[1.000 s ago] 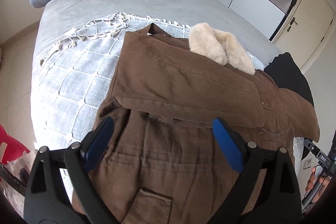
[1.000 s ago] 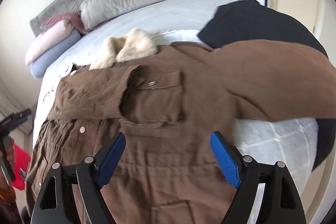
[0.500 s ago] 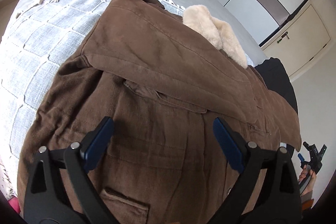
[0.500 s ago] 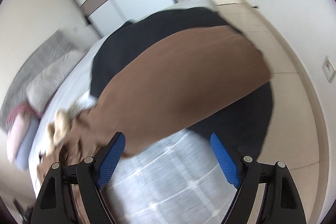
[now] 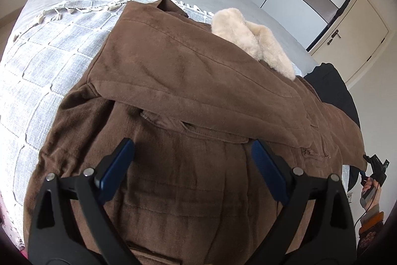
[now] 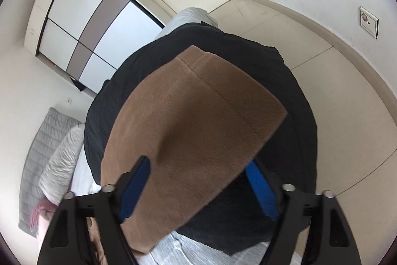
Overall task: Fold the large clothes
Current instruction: 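Grasp the other sleeve cuff with the right tool and lift it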
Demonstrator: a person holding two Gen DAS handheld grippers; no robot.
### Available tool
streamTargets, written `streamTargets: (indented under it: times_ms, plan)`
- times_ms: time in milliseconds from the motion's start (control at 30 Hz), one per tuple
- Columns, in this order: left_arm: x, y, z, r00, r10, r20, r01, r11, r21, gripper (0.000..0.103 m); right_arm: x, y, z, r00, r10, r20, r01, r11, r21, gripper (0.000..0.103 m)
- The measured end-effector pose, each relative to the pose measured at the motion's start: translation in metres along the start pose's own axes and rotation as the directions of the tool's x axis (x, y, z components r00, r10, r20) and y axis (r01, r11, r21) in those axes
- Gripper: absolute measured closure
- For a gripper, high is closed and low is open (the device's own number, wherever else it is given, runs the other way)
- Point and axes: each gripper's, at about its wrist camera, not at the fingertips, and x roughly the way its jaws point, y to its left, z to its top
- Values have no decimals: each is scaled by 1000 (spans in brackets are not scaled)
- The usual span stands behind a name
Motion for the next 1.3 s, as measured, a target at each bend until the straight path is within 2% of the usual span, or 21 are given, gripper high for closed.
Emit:
streamTargets:
  times_ms: [33, 100, 233, 400, 567, 733, 833, 967, 1100, 1200, 1233, 1267, 1300]
  plan:
    - [-1, 0, 1, 1000, -2, 3, 2, 1000, -7, 8, -1, 9, 2, 1000, -21, 13, 21, 999, -26, 62]
    - [-4, 1, 4, 1000, -15, 7, 15, 1000, -14, 8, -9, 24, 6, 999, -38, 36, 41, 996, -80, 92]
    - [-10, 0, 7, 1000, -24, 7, 24, 1000, 16, 8, -41, 53, 19, 994, 33, 106, -18, 991, -132, 96]
    - [-18, -1, 11, 999, -32, -6, 33, 998, 48, 8, -84, 115, 22, 979, 119, 168, -67, 956, -286, 97]
    - [-27, 3, 14, 999, -32, 6, 31, 998, 52, 8, -119, 193, 0, 956, 240, 170, -142, 883, -448, 97]
    - [-38, 2, 16, 997, 55, 59, -62, 991, 115, 8, -132, 266, -41, 936, 335, 108, -212, 782, -586, 96]
    - [-41, 3, 17, 994, 82, 76, -92, 986, 140, 8, -136, 308, -74, 921, 386, 53, -258, 705, -661, 96]
    - [-41, 9, 17, 995, 77, 64, -85, 987, 136, 8, -131, 356, -130, 900, 432, -63, -340, 602, -723, 96]
    - [-40, 13, 18, 997, 65, 53, -71, 990, 119, 8, -112, 395, -194, 881, 426, -207, -421, 505, -753, 94]
    - [-40, 13, 19, 998, 53, 46, -58, 993, 102, 8, -91, 415, -242, 869, 395, -297, -465, 453, -761, 92]
    - [-40, 13, 20, 998, 46, 43, -50, 994, 97, 8, -79, 421, -258, 855, 379, -355, -503, 440, -744, 90]
    - [-40, 12, 20, 998, 38, 40, -42, 995, 93, 8, -65, 424, -271, 824, 355, -441, -563, 432, -705, 80]
    - [-39, 12, 21, 999, 31, 37, -34, 995, 91, 8, -45, 426, -285, 761, 312, -569, -646, 444, -621, 68]
